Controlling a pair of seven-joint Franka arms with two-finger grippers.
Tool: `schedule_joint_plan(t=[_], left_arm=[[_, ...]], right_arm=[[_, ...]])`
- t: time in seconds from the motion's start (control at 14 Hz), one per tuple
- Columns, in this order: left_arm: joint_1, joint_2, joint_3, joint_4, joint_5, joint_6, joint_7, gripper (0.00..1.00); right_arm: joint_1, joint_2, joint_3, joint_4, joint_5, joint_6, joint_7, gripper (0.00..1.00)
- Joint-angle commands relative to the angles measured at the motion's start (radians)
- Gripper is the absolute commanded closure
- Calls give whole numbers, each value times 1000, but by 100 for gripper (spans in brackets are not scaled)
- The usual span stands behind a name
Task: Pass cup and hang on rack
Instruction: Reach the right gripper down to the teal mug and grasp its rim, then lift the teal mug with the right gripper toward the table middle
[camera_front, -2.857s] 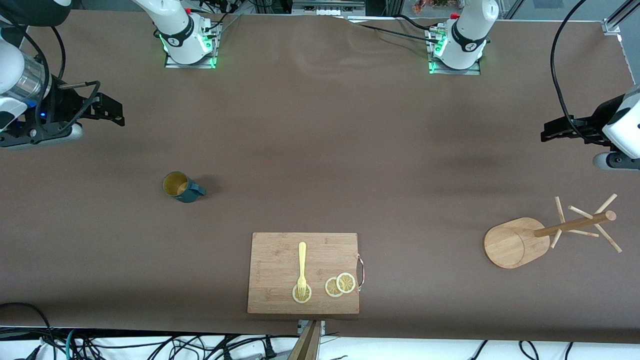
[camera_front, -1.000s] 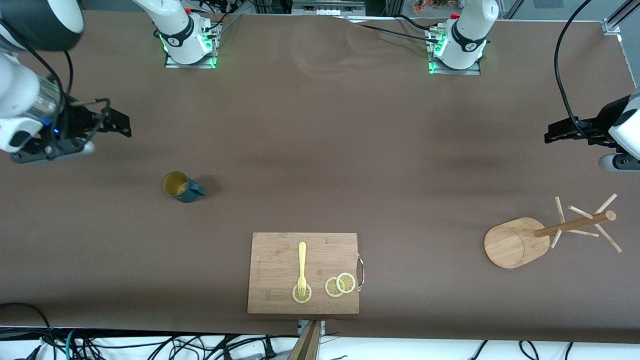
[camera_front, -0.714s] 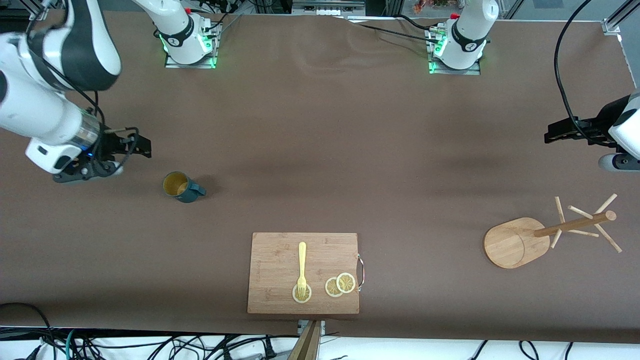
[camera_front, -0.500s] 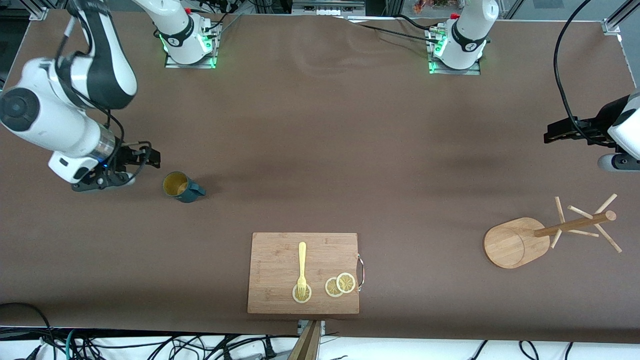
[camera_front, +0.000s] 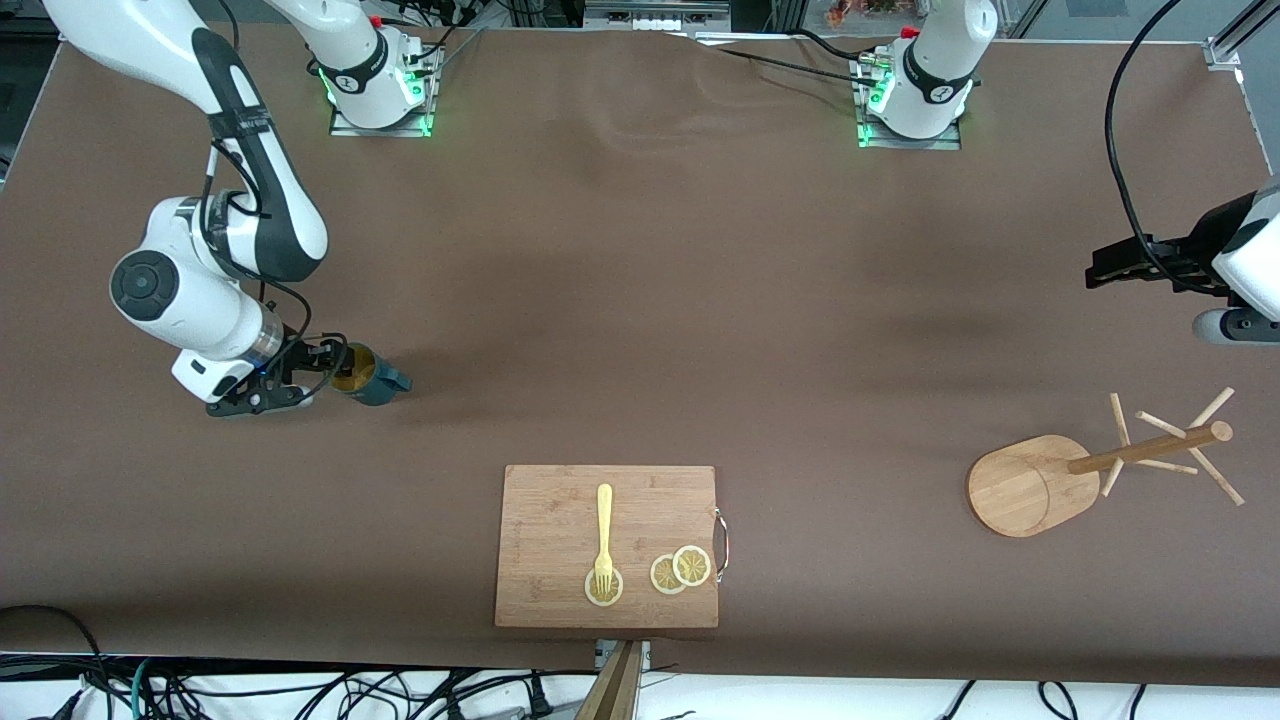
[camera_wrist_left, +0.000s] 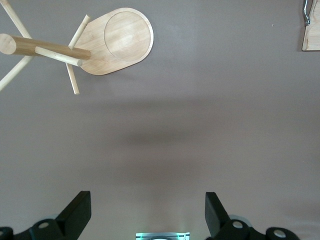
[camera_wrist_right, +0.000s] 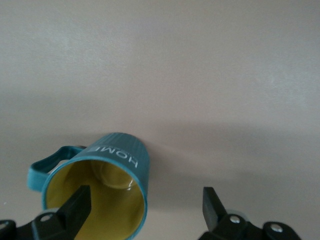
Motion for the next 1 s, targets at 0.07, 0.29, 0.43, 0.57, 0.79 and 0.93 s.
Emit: schedule_joint_plan(t=[0.07, 0.29, 0.43, 0.57, 0.79, 0.93], left_arm=[[-3, 19, -2, 40, 1, -6, 11, 0], [-4, 27, -4, 51, 1, -6, 9, 0], [-4, 27, -4, 51, 1, -6, 11, 0], [-3, 27, -5, 53, 1, -6, 11, 0], [-3, 28, -5, 51, 1, -6, 11, 0], [-3, 27, -5, 51, 1, -8, 11, 0]], right_arm=[[-6, 59, 7, 3, -1, 72, -1, 7], [5, 64, 7, 10, 1, 71, 33, 52], [9, 74, 9, 13, 2, 68, 54, 80], [3, 70, 10, 13, 4, 57, 53, 100], [8, 47, 32, 23, 4, 12, 99, 100], [9, 26, 55, 42, 4, -40, 102, 100]])
